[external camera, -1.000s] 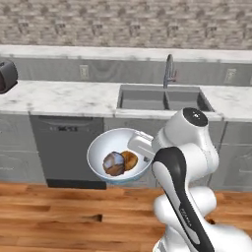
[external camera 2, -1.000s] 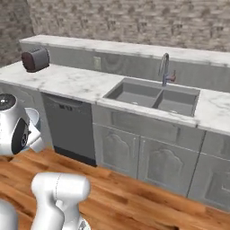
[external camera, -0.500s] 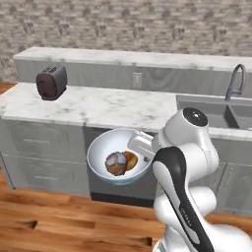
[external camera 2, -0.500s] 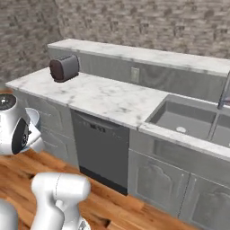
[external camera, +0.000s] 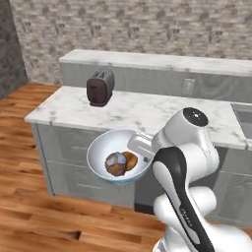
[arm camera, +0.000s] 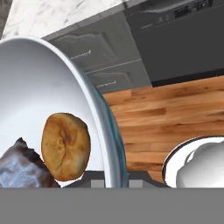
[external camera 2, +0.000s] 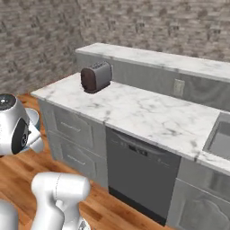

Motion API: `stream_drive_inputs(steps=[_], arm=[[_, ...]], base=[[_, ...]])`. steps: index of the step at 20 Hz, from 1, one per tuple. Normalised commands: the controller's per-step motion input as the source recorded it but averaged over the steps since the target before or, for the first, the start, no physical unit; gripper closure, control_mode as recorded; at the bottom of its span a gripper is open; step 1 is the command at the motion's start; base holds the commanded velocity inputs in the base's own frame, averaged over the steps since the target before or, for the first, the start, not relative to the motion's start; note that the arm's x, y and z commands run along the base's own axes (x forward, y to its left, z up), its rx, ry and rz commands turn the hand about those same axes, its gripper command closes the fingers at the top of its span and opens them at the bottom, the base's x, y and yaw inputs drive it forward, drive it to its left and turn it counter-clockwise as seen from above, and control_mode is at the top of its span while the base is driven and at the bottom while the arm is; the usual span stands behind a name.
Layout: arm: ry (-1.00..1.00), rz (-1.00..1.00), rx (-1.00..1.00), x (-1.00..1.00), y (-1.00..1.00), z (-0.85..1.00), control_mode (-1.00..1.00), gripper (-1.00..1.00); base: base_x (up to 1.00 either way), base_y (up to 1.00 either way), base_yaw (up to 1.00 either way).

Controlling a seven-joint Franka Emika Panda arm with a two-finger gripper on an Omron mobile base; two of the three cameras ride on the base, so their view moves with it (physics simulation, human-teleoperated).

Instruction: Pick up the heated bread from the toaster oven and place it in the bowl. Then move the bread bowl to the dining counter.

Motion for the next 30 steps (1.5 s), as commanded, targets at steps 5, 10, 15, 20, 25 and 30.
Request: stream_drive_inputs(steps=[5,10,15,20,25,30], arm=[[0.0,0.0,0.0,0.0,0.0,0.0,1.0,1.0],[0.0,0.0,0.0,0.0,0.0,0.0,1.0,1.0],[0.0,0.0,0.0,0.0,0.0,0.0,1.0,1.0],[0.0,0.0,0.0,0.0,0.0,0.0,1.0,1.0],[0.0,0.0,0.0,0.0,0.0,0.0,1.0,1.0],[0.0,0.0,0.0,0.0,0.0,0.0,1.0,1.0]], base=[[0.43,1.0,0.11],[0.49,1.0,0.09],[0.73,1.0,0.03],[1.0,1.0,-0.03],[0.96,1.0,-0.18],[1.0,1.0,-0.23]])
